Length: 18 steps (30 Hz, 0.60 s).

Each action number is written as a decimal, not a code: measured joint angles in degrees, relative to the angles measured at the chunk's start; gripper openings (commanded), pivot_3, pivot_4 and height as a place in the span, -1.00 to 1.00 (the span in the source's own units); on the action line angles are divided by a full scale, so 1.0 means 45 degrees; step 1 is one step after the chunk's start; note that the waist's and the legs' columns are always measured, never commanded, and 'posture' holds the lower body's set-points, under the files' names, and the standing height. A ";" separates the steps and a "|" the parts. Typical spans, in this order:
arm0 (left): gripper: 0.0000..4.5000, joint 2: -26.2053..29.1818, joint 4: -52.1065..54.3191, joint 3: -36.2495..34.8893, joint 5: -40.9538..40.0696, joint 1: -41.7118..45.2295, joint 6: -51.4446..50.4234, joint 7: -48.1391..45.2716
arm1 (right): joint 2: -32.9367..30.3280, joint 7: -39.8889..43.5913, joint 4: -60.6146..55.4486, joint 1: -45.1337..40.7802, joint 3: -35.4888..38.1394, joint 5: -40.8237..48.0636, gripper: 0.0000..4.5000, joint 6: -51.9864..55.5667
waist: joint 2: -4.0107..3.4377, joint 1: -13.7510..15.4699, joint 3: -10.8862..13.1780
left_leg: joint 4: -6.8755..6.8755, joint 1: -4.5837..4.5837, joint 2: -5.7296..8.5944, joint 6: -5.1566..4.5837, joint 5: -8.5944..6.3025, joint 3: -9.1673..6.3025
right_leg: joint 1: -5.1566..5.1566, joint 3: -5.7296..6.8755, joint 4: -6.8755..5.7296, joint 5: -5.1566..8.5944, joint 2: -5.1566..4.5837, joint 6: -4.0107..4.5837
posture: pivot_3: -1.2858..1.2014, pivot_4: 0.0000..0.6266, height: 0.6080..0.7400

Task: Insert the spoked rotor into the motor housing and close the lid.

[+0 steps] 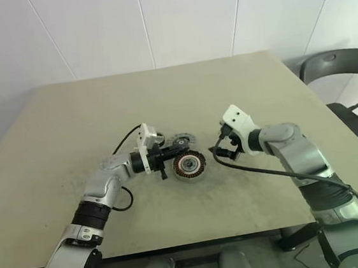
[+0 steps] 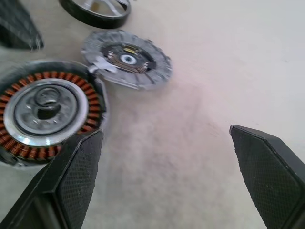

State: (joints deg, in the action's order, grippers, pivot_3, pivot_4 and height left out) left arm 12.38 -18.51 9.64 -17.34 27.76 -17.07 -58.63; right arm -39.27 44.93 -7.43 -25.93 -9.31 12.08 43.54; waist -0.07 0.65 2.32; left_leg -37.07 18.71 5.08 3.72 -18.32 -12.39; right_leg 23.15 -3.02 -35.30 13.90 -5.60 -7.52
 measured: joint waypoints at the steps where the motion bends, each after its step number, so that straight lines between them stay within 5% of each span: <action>1: -0.99 -0.0002 -0.0122 0.0079 0.0209 0.0008 0.0074 0.0142 | 0.0000 -0.0001 -0.0001 -0.0001 0.0030 0.0002 1.00 -0.0010 | 0.0000 0.0008 0.0000 | 0.0000 0.0000 0.0000 0.0000 0.0000 0.0000 | 0.0000 0.0000 -0.0001 -0.0001 0.0000 0.0001 | 0.03 -1.00 1.00; 18: -0.99 0.0333 -0.0328 0.1214 0.2397 0.0013 0.1196 0.0997 | 0.0070 -0.0084 -0.0150 0.0002 0.0041 0.0065 1.00 -0.0017 | 0.0000 0.0022 0.0000 | -0.0002 0.0002 0.0000 0.0000 0.0000 -0.0001 | -0.0001 0.0000 -0.0001 -0.0002 0.0000 0.0001 | 0.03 -1.00 1.00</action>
State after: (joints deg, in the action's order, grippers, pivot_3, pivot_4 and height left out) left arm 13.88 -19.99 15.10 -6.56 27.81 -11.69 -54.14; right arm -38.96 44.55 -8.11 -25.92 -9.12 12.37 43.46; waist -0.07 0.75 2.32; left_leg -37.08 18.72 5.08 3.72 -18.32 -12.40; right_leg 23.14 -3.03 -35.31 13.89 -5.60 -7.51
